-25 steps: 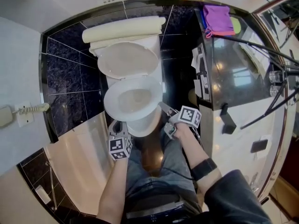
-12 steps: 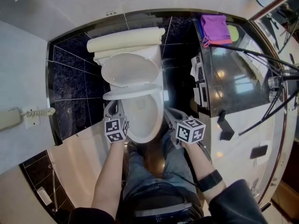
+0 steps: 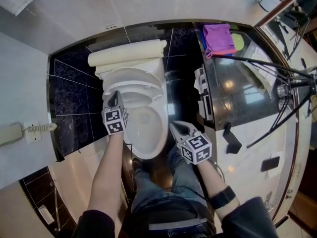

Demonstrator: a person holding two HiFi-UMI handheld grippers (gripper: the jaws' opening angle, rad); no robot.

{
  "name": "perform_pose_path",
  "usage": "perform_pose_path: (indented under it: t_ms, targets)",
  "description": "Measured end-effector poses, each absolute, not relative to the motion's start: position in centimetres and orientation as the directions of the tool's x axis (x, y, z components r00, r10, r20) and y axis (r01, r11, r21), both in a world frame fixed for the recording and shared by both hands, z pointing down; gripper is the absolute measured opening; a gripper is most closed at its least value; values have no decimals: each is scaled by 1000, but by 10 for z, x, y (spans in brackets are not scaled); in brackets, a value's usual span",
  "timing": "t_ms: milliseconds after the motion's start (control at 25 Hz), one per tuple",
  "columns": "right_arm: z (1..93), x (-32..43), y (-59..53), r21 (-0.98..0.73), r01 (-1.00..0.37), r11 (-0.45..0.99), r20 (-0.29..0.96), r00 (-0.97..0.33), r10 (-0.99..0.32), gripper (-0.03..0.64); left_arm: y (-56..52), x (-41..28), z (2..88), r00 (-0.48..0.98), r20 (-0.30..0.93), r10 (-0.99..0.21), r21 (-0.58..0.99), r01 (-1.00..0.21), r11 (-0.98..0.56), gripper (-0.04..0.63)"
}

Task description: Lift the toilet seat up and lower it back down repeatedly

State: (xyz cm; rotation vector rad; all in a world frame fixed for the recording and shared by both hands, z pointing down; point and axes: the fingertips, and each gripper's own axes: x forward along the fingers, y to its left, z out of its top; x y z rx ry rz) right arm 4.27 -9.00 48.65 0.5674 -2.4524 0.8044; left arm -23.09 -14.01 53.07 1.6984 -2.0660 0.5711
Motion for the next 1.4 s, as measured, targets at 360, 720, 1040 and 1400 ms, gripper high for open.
perform_pose_path:
  t_ms: [360,720,1040,1400]
  targets:
    - [481,41,-95,-417,-512,751,564,-794,-228,5,-138,-225,517,-164,563,-810,-78,-986,145,0]
    - [461,33,-96,-374,-522,766,559,-786,-263,5,-95,-200,483,-99,568,-817,-76,-995,68,0]
    - [427,32,-74,-291,-544,787,565,-762,-318,5,-31,-176,426,-15,535,-845,-29,-1000,-1,0]
    - [398,35,-33,-178,-545,819,575,-733,-363,5,52,-164,375,12,501,-865,-23,-999,-27,0]
